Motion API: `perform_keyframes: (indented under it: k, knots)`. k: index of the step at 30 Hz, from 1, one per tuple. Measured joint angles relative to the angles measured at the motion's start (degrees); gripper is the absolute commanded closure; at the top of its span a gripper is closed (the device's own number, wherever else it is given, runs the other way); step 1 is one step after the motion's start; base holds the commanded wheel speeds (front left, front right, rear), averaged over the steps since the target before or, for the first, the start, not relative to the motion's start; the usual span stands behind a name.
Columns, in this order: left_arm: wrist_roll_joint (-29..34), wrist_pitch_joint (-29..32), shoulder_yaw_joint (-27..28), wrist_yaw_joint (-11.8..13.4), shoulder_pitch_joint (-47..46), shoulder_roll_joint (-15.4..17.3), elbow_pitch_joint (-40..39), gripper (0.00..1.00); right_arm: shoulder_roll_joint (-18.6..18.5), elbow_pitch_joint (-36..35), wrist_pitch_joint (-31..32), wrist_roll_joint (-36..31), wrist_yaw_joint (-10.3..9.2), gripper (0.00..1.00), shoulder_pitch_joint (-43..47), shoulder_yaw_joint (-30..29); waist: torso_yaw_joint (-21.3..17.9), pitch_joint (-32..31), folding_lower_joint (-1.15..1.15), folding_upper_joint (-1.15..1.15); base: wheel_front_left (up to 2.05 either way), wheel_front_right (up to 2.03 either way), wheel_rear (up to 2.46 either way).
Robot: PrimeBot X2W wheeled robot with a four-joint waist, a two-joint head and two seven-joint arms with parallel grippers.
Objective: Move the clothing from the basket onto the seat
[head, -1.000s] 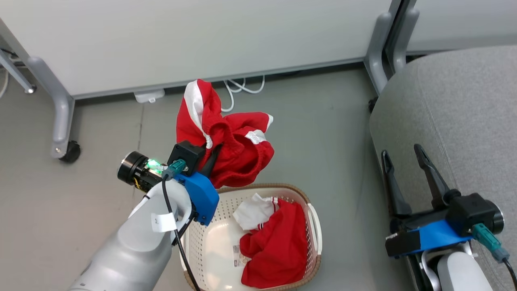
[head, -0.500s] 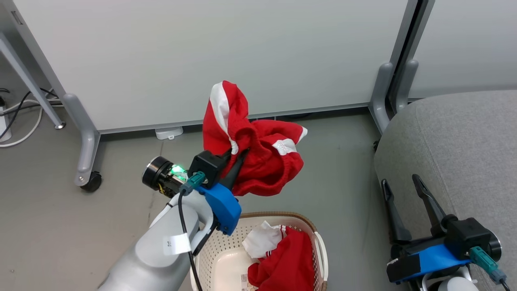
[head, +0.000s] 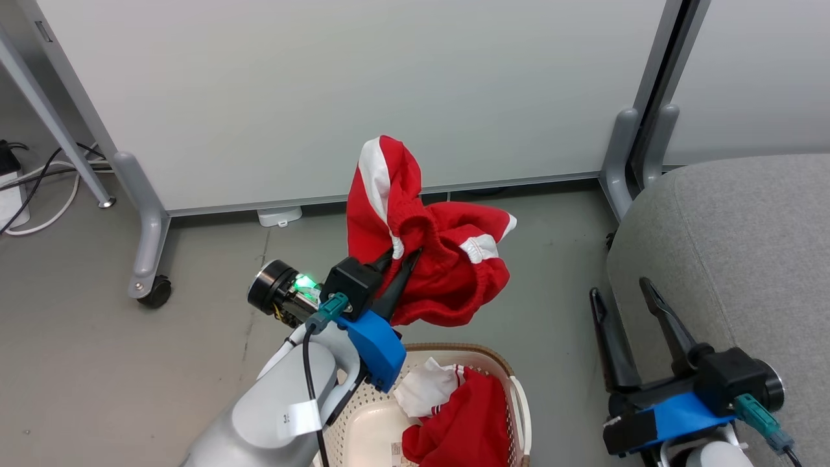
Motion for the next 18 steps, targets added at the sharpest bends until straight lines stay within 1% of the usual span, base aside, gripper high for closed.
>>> perform_keyframes:
  k: [11,18]
  knots:
    - [0.74,0.01,-0.64,0.24,0.26,-0.64,-1.25,1.00,0.01,0.54,0.00,-0.77,0.00,0.00,-7.85,9.11,1.01,0.59,0.00,0.00,0.00,0.00,0.00]
    - [0.92,0.01,-1.13,0.05,0.12,-1.47,-1.42,1.00,0.01,5.55,0.00,-2.12,0.00,0.00,-11.98,14.64,1.96,1.14,0.01,0.00,0.00,0.00,0.00]
